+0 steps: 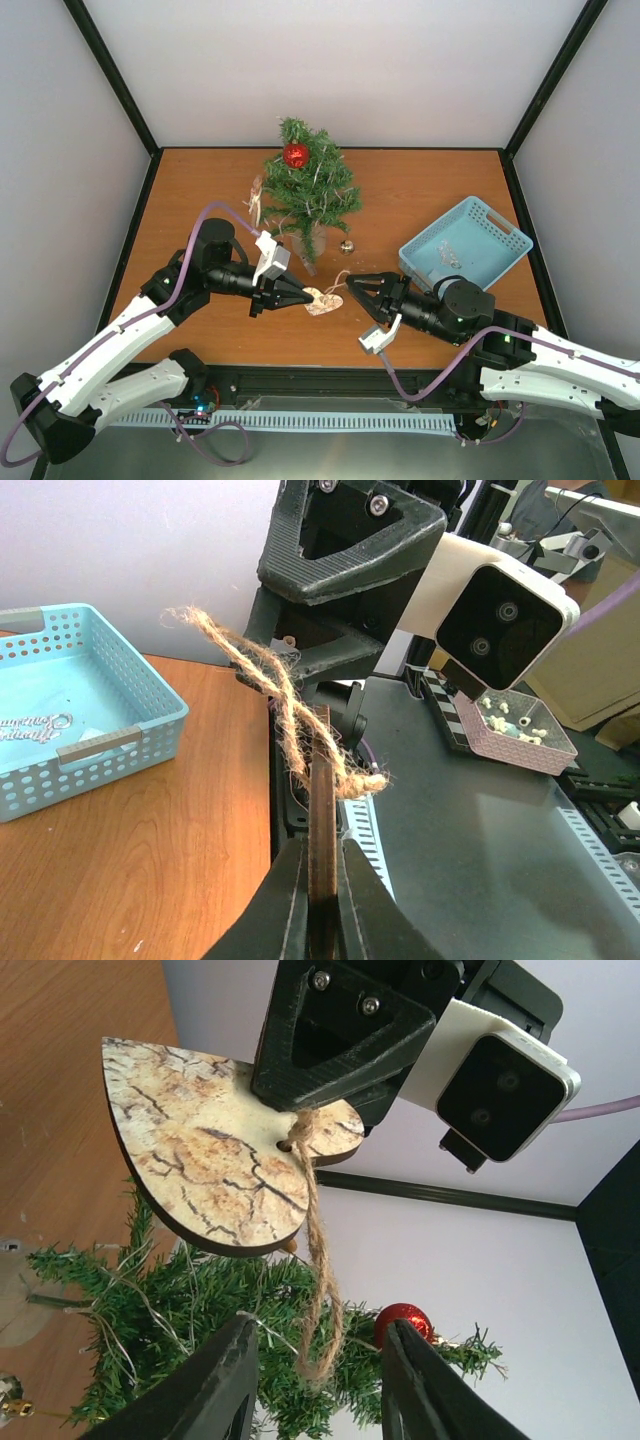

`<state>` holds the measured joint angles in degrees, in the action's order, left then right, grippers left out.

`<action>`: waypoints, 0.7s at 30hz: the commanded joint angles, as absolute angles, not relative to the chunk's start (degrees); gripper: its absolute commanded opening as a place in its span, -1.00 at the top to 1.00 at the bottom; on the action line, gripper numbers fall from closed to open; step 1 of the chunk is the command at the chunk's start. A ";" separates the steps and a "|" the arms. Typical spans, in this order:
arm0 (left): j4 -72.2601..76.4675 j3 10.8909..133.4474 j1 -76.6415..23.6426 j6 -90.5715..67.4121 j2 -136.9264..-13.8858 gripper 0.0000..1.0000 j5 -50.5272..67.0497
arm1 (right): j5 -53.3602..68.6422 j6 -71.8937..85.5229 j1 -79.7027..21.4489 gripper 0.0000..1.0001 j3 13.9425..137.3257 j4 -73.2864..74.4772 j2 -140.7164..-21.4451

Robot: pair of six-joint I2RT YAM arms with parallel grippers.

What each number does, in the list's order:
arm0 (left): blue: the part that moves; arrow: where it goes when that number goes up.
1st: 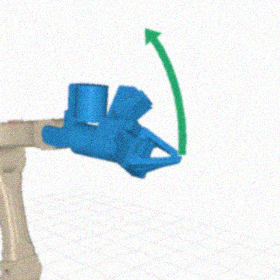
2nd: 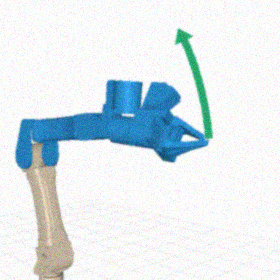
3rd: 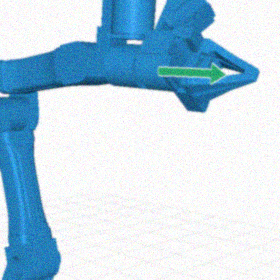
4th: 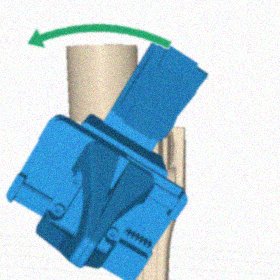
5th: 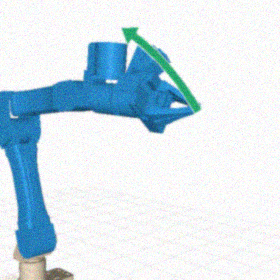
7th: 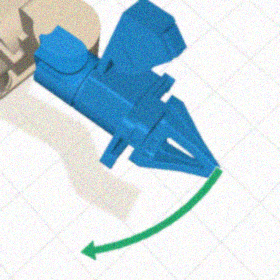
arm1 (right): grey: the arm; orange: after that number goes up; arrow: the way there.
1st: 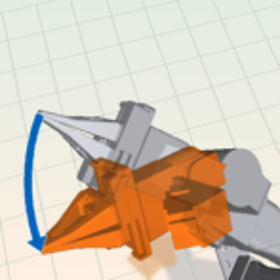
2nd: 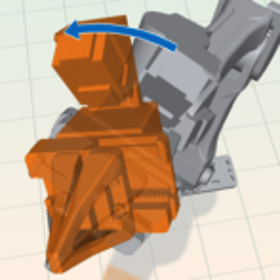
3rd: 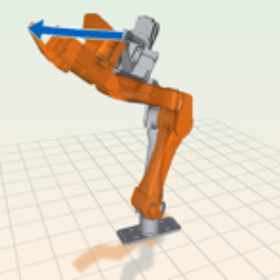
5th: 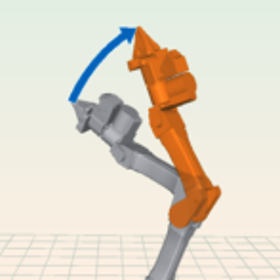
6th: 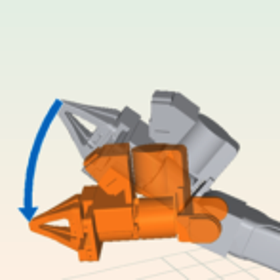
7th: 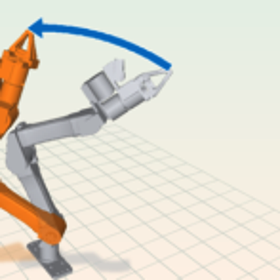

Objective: Decorate the small christmas tree
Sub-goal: Hang the decoration item on the Christmas tree.

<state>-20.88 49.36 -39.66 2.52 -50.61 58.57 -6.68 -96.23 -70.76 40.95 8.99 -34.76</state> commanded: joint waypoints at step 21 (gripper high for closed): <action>-21.85 50.97 -40.12 3.67 -49.03 0.99 57.06 | -8.44 -88.18 -71.10 0.94 42.82 8.99 -36.35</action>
<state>-20.99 49.36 -39.66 2.48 -50.43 59.18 -8.21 -94.37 -70.76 40.80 7.92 -37.71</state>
